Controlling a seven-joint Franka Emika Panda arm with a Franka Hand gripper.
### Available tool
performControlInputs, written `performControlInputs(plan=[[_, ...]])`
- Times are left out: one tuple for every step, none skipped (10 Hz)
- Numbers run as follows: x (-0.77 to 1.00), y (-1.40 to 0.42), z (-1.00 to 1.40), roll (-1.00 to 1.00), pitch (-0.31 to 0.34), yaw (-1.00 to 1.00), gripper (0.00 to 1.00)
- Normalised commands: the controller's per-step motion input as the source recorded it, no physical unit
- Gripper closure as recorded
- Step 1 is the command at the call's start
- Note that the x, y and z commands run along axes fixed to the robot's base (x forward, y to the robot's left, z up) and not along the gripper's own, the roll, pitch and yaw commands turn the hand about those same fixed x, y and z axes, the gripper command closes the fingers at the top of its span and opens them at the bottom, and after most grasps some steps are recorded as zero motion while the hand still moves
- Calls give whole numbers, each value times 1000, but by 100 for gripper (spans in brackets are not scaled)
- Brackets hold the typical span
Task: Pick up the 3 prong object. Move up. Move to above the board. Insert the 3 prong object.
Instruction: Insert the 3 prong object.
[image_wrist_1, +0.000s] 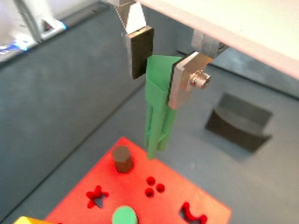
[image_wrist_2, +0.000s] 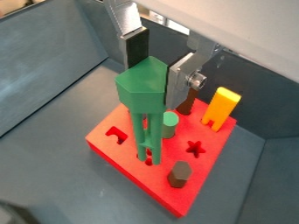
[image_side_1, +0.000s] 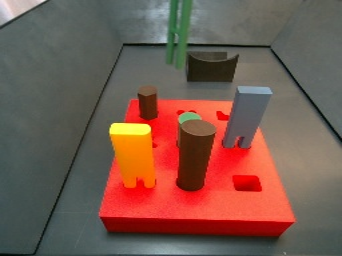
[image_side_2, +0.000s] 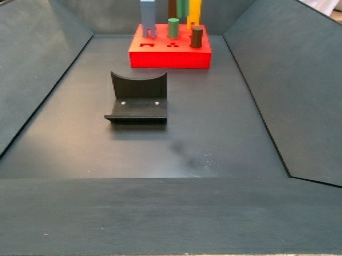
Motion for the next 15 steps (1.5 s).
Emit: performControlInputs(plan=[[643, 0, -591, 0, 0, -486, 100], [449, -46, -589, 41, 0, -629, 100], [360, -320, -663, 127, -17, -626, 100], [323, -580, -446, 197, -4, -414, 100], [337, -729, -311, 246, 0, -177, 100], [191, -240, -229, 154, 0, -77, 100], [63, 0, -97, 169, 136, -17, 100], [0, 0, -146, 214, 126, -86, 100], [0, 0, -326, 101, 11, -163, 100], [-377, 0, -209, 19, -43, -120, 100], [-237, -69, -149, 0, -116, 0, 100], [0, 0, -200, 0, -51, 0, 100], [0, 54, -186, 0, 0, 0, 100], [57, 271, -154, 0, 26, -23, 100], [6, 263, -194, -7, 3, -37, 100]])
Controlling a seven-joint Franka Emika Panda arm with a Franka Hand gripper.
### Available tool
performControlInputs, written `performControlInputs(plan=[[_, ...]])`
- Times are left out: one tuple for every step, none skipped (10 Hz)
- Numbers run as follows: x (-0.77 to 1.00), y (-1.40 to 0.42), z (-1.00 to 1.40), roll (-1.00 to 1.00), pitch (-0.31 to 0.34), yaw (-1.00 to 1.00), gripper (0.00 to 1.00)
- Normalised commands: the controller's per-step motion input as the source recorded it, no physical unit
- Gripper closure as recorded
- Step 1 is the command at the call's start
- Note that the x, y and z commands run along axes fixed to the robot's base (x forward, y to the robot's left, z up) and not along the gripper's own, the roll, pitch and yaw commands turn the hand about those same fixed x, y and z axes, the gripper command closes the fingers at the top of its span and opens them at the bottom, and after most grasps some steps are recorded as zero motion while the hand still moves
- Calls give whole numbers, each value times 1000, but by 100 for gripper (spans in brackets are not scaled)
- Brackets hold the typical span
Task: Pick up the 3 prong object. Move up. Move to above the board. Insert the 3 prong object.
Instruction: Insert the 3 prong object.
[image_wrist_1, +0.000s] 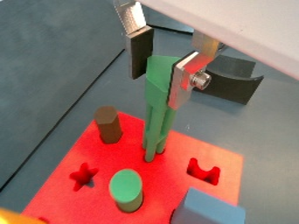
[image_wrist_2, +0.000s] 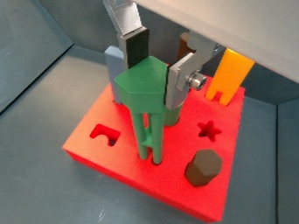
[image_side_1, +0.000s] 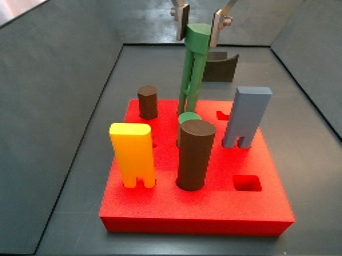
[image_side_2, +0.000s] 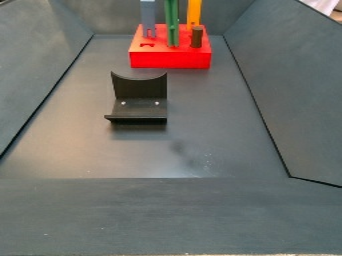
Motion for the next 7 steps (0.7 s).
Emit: performControlInputs(plan=[[0, 69, -400, -16, -51, 0, 100], [-11, 0, -946, 0, -164, 0, 100], [-109, -77, -1000, 63, -107, -43, 100], [-14, -146, -800, 0, -240, -51, 100], [0, 31, -500, -129, -339, -114, 100], [0, 129, -297, -200, -234, -80, 100], [0, 0, 0, -7, 0, 0, 100]])
